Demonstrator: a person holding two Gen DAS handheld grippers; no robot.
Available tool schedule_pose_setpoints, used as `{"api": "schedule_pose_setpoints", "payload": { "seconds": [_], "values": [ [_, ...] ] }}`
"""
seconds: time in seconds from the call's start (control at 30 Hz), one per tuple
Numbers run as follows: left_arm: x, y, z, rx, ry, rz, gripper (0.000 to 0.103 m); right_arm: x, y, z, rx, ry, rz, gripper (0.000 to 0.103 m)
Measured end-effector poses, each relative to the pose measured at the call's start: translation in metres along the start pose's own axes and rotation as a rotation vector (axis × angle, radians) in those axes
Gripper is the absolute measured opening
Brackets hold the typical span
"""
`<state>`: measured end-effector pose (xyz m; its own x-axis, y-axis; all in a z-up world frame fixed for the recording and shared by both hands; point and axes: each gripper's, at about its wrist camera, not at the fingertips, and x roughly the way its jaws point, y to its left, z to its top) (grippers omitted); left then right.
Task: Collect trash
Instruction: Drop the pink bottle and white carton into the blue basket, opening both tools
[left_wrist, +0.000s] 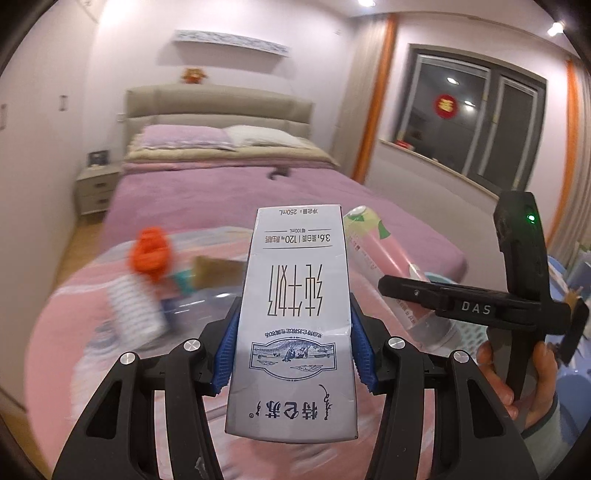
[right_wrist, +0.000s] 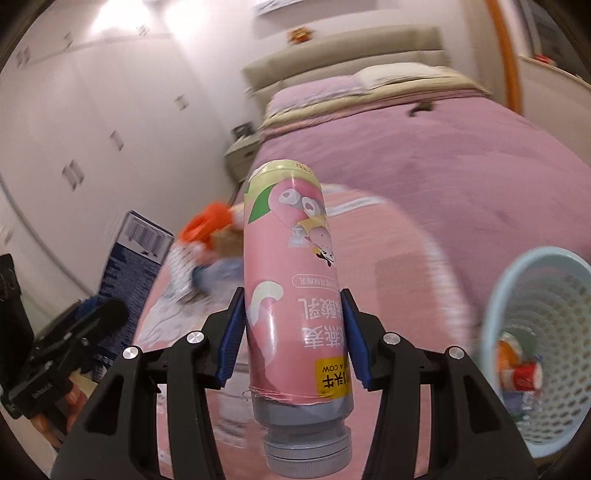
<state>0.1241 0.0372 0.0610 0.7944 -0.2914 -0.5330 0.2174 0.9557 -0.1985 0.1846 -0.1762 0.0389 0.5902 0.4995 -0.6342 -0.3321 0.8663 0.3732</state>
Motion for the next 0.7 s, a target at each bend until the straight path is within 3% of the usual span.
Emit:
{"api": "schedule_pose_setpoints", "payload": {
  "seconds": [0.3, 0.47, 0.57, 0.7],
  "values": [
    [0.082, -0.092, 0.022, 0.08, 0.071, -0.147, 0.051, -0.055, -0.118, -0.01, 0.198, -0.111, -0.168, 0.046],
    [0.135, -0.14, 0.022, 0.097, 0.133, -0.205, 0.051, -0.058, -0.171, -0.02, 0.28, -0.116, -0.27, 0.046],
    [0.165, -0.161, 0.02, 0.091, 0.178, -0.235, 0.051, -0.052, -0.191, -0.024, 0.286, -0.111, -0.379, 0.046],
    [0.191, -0.186, 0.013, 0.11, 0.219, -0.271, 0.051, -0.051, -0.219, -0.036, 0.357, -0.089, -0.406, 0.047]
  ]
}}
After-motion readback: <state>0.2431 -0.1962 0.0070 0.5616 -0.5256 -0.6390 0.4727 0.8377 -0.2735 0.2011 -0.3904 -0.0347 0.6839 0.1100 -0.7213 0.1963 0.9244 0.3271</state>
